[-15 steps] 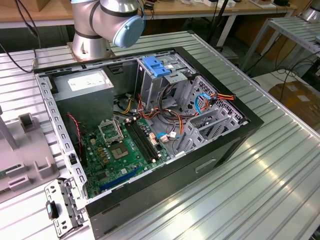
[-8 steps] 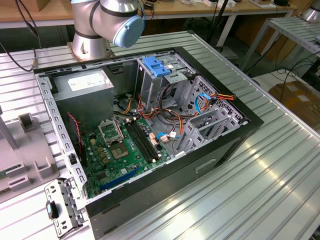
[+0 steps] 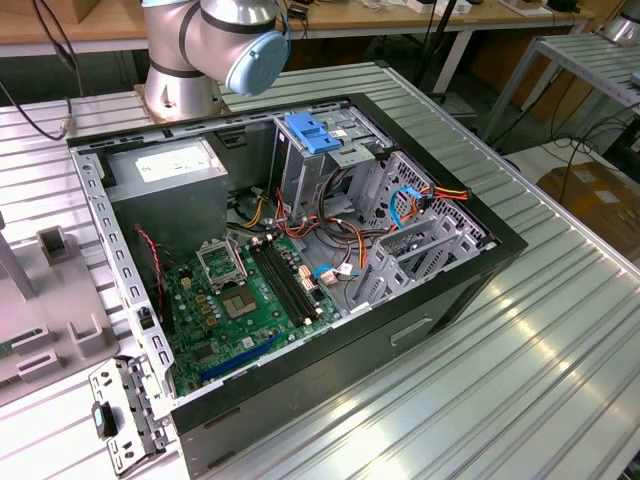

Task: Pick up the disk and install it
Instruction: 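Pick up the disk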

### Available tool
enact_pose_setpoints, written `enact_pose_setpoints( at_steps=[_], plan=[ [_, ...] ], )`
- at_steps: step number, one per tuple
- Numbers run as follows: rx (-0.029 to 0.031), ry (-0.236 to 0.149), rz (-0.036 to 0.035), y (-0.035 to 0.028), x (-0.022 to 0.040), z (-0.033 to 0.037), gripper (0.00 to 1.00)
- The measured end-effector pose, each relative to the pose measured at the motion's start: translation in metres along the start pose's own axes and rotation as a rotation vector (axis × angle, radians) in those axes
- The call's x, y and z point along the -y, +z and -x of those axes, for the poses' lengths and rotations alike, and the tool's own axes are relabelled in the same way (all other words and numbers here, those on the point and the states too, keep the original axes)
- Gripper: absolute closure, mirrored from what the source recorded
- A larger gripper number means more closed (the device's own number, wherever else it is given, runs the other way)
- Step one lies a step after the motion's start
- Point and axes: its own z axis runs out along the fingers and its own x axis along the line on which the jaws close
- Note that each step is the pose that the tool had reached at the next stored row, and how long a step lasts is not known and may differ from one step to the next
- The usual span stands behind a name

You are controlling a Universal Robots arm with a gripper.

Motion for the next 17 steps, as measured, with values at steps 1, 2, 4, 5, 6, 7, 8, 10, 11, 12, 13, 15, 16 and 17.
enact_pose_setpoints(
  at_steps=[1, 2, 4, 5, 6, 7, 8, 10, 11, 12, 13, 15, 16, 17],
  plan=[
    [0.0000, 0.000, -0.0001, -0.0007, 0.0000, 0.0000, 0.63],
    [0.0000, 0.000, -0.0001, -0.0016, -0.0001, 0.0001, 0.63],
    [0.0000, 0.000, -0.0001, -0.0036, -0.0002, 0.0002, 0.63],
    [0.0000, 0.000, 0.0000, -0.0045, -0.0002, 0.0002, 0.63],
    [0.0001, 0.000, -0.0001, -0.0053, -0.0002, 0.0002, 0.63],
    [0.0001, 0.000, -0.0002, -0.0060, -0.0003, 0.0003, 0.63],
    [0.0000, 0.000, -0.0001, -0.0067, -0.0003, 0.0003, 0.63],
    [0.0000, 0.000, 0.0000, -0.0091, -0.0004, 0.0004, 0.63],
    [0.0001, 0.000, -0.0001, -0.0098, -0.0004, 0.0004, 0.63],
    [0.0001, 0.000, -0.0001, -0.0106, -0.0005, 0.0005, 0.63],
    [0.0000, 0.000, 0.0000, -0.0119, -0.0005, 0.0005, 0.63],
    [0.0000, 0.000, -0.0001, -0.0137, -0.0006, 0.0006, 0.63],
    [0.0000, 0.000, 0.0000, -0.0146, -0.0006, 0.0006, 0.63],
    [0.0000, 0.000, 0.0000, -0.0156, -0.0007, 0.0007, 0.63]
  ],
)
